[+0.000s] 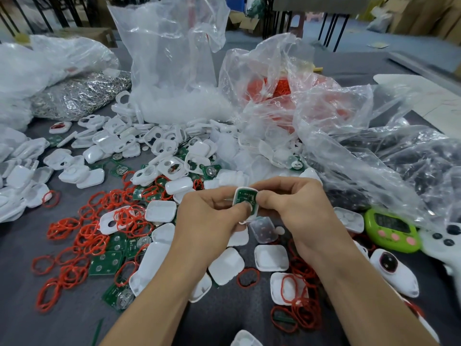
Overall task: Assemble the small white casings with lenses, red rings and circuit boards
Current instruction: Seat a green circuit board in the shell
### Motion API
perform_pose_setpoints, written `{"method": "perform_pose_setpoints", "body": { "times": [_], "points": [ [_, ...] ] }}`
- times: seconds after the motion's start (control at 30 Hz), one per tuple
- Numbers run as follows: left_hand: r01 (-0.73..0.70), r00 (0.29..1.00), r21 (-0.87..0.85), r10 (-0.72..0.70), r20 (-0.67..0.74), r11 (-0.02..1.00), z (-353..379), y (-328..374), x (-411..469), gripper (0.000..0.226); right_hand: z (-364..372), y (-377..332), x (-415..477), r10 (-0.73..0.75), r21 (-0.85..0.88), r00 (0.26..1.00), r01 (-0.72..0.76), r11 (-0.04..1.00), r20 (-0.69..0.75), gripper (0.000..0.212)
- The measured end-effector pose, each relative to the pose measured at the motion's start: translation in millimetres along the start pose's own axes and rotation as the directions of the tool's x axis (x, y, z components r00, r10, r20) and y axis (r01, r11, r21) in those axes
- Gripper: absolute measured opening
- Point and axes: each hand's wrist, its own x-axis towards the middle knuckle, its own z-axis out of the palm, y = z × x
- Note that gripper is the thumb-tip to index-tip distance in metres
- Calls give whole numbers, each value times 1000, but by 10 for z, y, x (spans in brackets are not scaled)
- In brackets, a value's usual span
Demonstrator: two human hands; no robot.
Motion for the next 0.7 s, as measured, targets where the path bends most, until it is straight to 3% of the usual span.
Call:
{"method": "perform_pose_setpoints", "body": {
  "times": [0.17,0.37,0.7],
  "points": [
    [8,1000,-8,-8,-28,1000,-24,11,8,32,61,45,-2,-60,-76,998,60,995,-1,24],
    [1,1000,-14,-1,26,1000,-24,23,-6,24,66,38,1,-71,-22,997,70,997,-30,33],
    [-27,999,27,26,31,999,-1,-1,-13,25,24,64,17,-115,-76,993,112,991,-31,22]
  ]
}}
